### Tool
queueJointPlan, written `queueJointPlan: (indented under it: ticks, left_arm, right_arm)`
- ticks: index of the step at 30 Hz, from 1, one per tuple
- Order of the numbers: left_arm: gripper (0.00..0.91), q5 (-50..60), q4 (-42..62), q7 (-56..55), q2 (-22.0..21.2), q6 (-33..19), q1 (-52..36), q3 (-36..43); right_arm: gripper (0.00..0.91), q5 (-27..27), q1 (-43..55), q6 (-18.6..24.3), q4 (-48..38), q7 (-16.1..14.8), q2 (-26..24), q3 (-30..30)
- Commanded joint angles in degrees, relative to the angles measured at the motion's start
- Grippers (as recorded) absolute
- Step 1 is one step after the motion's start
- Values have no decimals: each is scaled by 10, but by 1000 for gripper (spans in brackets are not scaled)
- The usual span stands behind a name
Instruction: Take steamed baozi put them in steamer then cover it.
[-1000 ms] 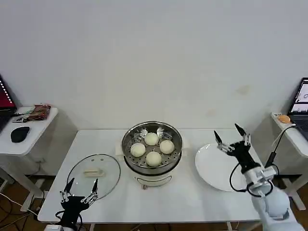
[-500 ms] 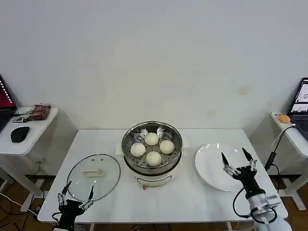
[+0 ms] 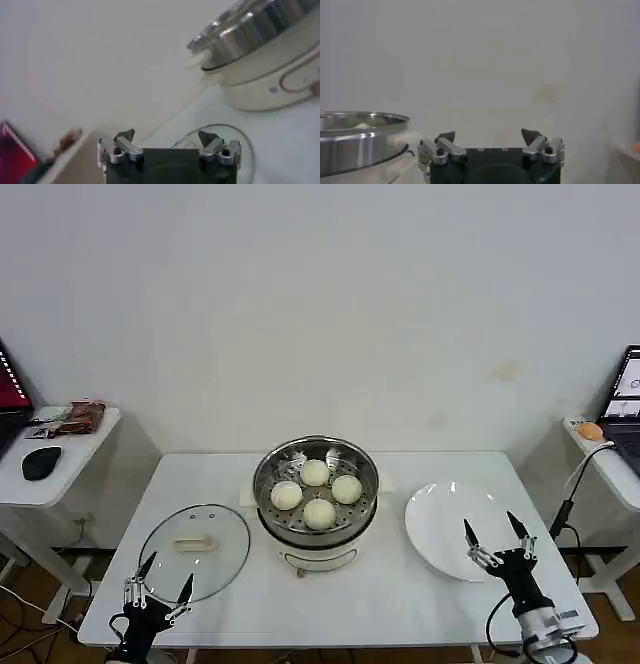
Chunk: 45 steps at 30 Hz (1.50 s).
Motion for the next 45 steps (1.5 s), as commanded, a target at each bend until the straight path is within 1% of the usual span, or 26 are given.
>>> queueJointPlan:
  ticks: [1, 6, 12, 24, 45]
  left_arm:
    - [907, 224, 68, 2, 17, -17, -50, 14]
    - [907, 267, 128, 3, 29, -18, -95, 21]
    - [907, 298, 167, 5, 33, -5, -122, 24]
    - [907, 335, 204, -8, 22, 12, -159, 32]
    - [907, 336, 243, -2, 19, 17, -232, 62]
  right_arm:
    - [907, 1, -9, 5, -3, -1, 5, 4]
    - [907, -3, -6, 6, -10, -4, 11, 3]
    - [907, -10, 6, 8, -29, -5, 18, -4]
    - [907, -20, 3, 15, -40, -10, 28, -3]
    - [907, -38, -2, 25, -46, -14, 34, -8]
